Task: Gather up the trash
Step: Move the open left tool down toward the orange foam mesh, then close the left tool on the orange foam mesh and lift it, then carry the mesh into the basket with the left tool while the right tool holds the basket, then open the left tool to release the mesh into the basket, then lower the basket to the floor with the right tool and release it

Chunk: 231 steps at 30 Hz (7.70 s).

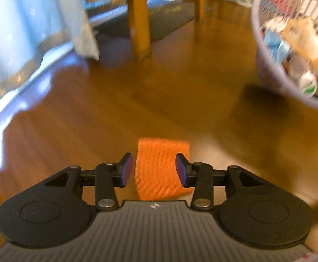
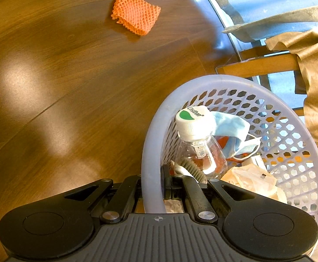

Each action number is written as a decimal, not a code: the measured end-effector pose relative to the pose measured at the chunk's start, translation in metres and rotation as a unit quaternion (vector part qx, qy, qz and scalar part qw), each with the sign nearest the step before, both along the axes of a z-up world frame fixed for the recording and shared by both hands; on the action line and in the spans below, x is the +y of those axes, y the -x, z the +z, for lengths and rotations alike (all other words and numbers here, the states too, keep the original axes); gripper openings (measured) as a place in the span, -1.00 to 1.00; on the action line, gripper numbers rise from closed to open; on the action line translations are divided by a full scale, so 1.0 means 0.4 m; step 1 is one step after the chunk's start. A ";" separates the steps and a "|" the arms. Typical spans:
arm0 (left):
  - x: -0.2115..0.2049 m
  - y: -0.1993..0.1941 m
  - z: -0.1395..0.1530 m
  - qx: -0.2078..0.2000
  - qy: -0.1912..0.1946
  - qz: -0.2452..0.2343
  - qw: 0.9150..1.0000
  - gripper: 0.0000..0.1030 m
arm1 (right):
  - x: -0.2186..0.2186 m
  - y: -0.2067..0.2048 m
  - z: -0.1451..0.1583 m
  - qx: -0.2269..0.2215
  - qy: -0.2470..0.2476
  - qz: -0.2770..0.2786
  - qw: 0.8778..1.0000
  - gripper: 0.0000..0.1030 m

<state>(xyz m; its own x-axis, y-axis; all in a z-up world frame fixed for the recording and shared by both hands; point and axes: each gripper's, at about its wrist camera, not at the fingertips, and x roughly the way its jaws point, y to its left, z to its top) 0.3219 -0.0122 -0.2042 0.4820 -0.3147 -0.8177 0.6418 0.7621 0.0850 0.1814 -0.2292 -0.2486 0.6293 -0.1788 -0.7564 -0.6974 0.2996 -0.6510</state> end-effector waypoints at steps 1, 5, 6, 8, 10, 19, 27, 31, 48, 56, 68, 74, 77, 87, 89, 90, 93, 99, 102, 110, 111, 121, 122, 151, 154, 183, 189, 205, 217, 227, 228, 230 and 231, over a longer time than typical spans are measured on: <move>0.006 0.002 -0.018 0.003 -0.002 0.001 1.000 -0.17 | -0.001 0.001 0.001 0.000 0.000 0.000 1.000 -1.00; 0.027 0.009 -0.058 0.005 -0.016 -0.009 1.000 0.04 | -0.002 0.006 0.002 0.002 0.001 0.002 1.000 -1.00; 0.025 0.007 -0.068 0.007 -0.018 -0.010 1.000 0.09 | -0.002 0.005 0.001 0.002 0.001 0.002 1.000 -1.00; 0.027 0.006 -0.086 0.012 -0.021 -0.011 1.000 0.12 | -0.003 0.006 0.001 0.003 0.002 0.003 1.000 -1.00; 0.035 0.005 -0.111 0.021 -0.021 -0.006 1.000 0.12 | -0.003 0.006 0.000 0.003 0.002 0.003 1.000 -1.00; 0.032 -0.005 -0.141 0.042 -0.008 0.011 0.999 0.12 | -0.004 0.005 -0.002 0.002 0.001 0.003 1.000 -1.00; 0.028 -0.013 -0.160 0.054 -0.003 0.019 0.998 0.10 | -0.004 0.006 -0.003 0.003 0.001 0.004 1.000 -1.00; 0.032 -0.022 -0.167 0.064 0.005 0.029 0.997 0.02 | -0.004 0.005 -0.005 0.003 0.001 0.003 1.000 -1.00; 0.030 -0.017 -0.167 0.087 0.003 0.031 0.996 -0.82 | -0.004 0.007 -0.007 0.004 -0.002 -0.001 1.000 -1.00; 0.028 0.007 -0.121 0.077 0.007 0.016 0.997 -0.88 | -0.003 0.007 -0.007 0.004 -0.003 -0.001 1.000 -1.00; -0.010 0.057 0.009 0.039 0.039 -0.024 0.998 -0.88 | -0.001 0.009 -0.006 0.003 0.003 0.005 1.000 -1.00; -0.053 0.074 0.065 0.026 0.059 -0.051 0.997 -0.88 | 0.006 0.015 -0.001 -0.001 0.000 0.014 1.000 -1.00; -0.072 0.076 0.092 0.022 0.069 -0.062 0.995 -0.88 | 0.014 0.018 0.002 -0.002 -0.002 0.020 1.000 -1.00; -0.116 0.098 0.189 0.012 0.097 -0.088 0.991 -0.88 | 0.050 0.042 0.013 -0.002 -0.015 0.054 0.998 -1.00; -0.125 0.102 0.210 0.014 0.104 -0.093 0.990 -0.88 | 0.060 0.047 0.016 -0.001 -0.018 0.060 0.998 -1.00; -0.130 0.105 0.220 0.013 0.106 -0.095 0.990 -0.88 | 0.066 0.051 0.017 0.001 -0.018 0.066 0.998 -1.00; -0.146 0.108 0.248 0.013 0.114 -0.100 0.988 -0.88 | 0.083 0.068 0.021 0.006 -0.021 0.082 0.996 -1.00; -0.177 0.115 0.302 0.013 0.123 -0.125 0.984 -0.88 | 0.117 0.111 0.038 0.014 -0.035 0.128 0.991 -1.00; -0.186 0.129 0.321 0.015 0.121 -0.139 0.983 -0.88 | 0.137 0.129 0.054 0.018 -0.047 0.153 0.987 -1.00; -0.211 0.142 0.344 0.032 0.118 -0.161 0.979 -0.88 | 0.201 0.179 0.108 0.029 -0.079 0.230 0.970 -0.98; -0.215 0.141 0.344 0.035 0.117 -0.163 0.979 -0.88 | 0.207 0.186 0.115 0.033 -0.084 0.237 0.967 -0.98; -0.229 0.128 0.339 0.036 0.108 -0.167 0.979 -0.88 | 0.201 0.187 0.135 0.050 -0.108 0.238 0.964 -0.98; -0.230 0.124 0.337 0.037 0.108 -0.166 0.979 -0.88 | 0.203 0.183 0.137 0.051 -0.110 0.236 0.964 -0.98; -0.259 0.096 0.296 0.064 0.089 -0.176 0.978 -0.79 | 0.195 0.146 0.178 0.053 -0.156 0.195 0.967 -0.98; -0.258 0.095 0.300 0.062 0.091 -0.177 0.978 -0.77 | 0.194 0.140 0.181 0.053 -0.162 0.188 0.967 -0.98; -0.205 0.080 0.371 0.020 0.113 -0.159 0.981 -0.30 | 0.141 0.098 0.231 0.038 -0.237 0.084 0.967 -0.95; -0.178 0.076 0.360 0.023 0.110 -0.148 0.983 -0.30 | 0.139 0.113 0.227 0.010 -0.239 0.076 0.968 -0.94; -0.144 0.043 0.346 0.018 0.104 -0.118 0.987 -0.26 | 0.132 0.015 0.182 -0.037 -0.220 0.141 0.964 -0.89; -0.148 0.040 0.327 0.028 0.091 -0.104 0.990 -0.19 | 0.117 0.024 0.210 -0.020 -0.241 0.119 0.963 -0.25; -0.140 0.062 0.355 0.020 0.076 -0.099 0.992 -0.11 | 0.092 0.056 0.287 -0.024 -0.244 0.073 0.967 -0.16; -0.140 0.065 0.358 0.019 0.074 -0.098 0.992 -0.10 | 0.087 0.060 0.298 -0.024 -0.245 0.066 0.967 -0.16; -0.142 0.071 0.366 0.015 0.068 -0.095 0.993 -0.10 | 0.076 0.068 0.324 -0.021 -0.251 0.047 0.967 -0.16; -0.143 0.074 0.371 0.013 0.065 -0.094 0.993 -0.09 | 0.072 0.071 0.336 -0.020 -0.255 0.037 0.966 -0.16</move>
